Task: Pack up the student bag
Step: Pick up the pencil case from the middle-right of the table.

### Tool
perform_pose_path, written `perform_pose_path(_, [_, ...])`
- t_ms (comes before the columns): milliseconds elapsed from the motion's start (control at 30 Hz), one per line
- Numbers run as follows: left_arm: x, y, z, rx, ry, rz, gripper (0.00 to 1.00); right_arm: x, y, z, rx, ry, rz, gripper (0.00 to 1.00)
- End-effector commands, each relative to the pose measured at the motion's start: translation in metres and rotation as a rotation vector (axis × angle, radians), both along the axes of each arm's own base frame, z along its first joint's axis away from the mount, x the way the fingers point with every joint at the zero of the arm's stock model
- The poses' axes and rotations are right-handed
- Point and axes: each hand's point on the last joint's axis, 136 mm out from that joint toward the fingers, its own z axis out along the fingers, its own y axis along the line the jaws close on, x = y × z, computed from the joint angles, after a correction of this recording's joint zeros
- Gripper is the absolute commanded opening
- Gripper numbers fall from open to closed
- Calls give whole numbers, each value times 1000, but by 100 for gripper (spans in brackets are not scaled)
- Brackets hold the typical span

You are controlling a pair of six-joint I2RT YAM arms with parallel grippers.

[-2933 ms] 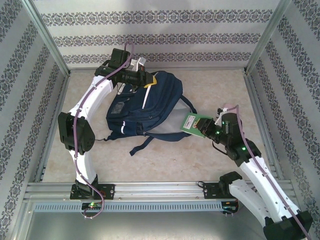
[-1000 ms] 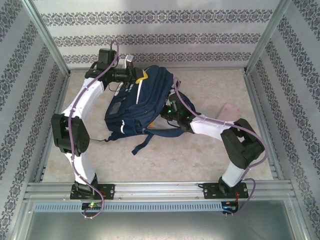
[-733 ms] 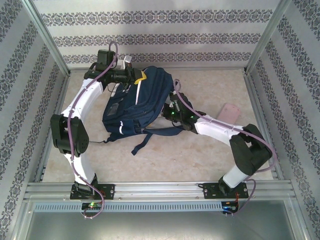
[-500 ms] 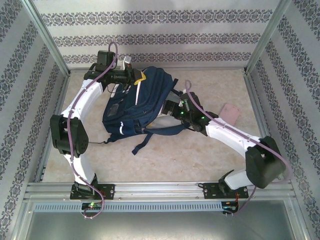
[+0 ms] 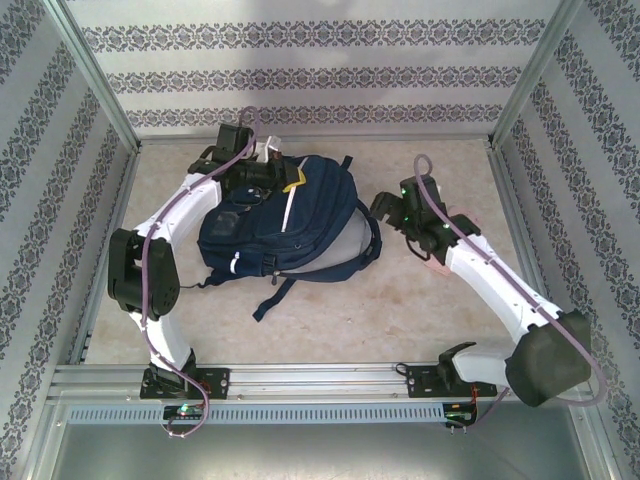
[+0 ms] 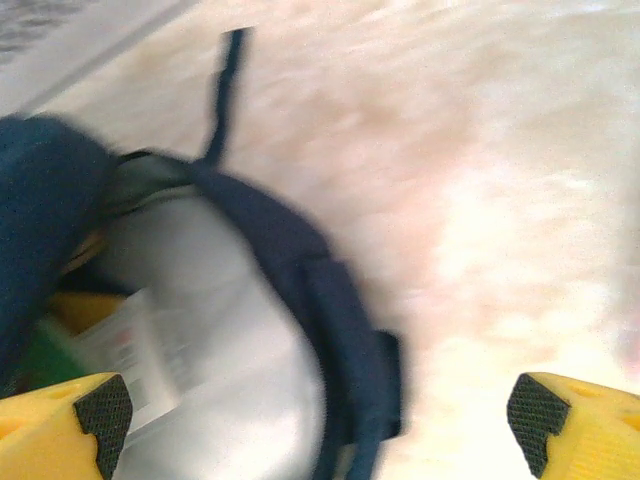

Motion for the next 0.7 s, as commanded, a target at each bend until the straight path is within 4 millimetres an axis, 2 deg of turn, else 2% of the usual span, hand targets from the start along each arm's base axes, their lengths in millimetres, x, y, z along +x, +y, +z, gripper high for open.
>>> perform_pose_path(0, [-6, -9, 27, -43, -135, -22, 0, -8, -59, -14, -162, 146, -198, 98])
perform_pose_path(33, [-6, -9, 25, -43, -132, -23, 0, -6, -64, -17, -156, 164, -210, 98])
perform_pose_path(133, [-9, -10, 15, -34, -121, -19, 0, 4, -95, -34, -185, 227, -254, 98])
perform_pose_path(233, [-8, -11, 14, -51, -112, -13, 0, 15, -122, -52, -262, 293, -251, 98])
perform_pose_path(367, [-8, -12, 11, -51, -102, -14, 0, 29, -147, -80, -378, 463, -209, 98])
perform_pose_path(467, [-9, -11, 10, -50, -97, -14, 0, 37, -154, -96, -443, 577, -160, 98])
perform_pose_path(600, [-9, -10, 16, -59, -108, -16, 0, 30, -155, -129, -310, 672, -168, 98])
perform_pose_path(667, [-9, -9, 18, -62, -111, -13, 0, 26, -160, -137, -255, 676, -201, 98])
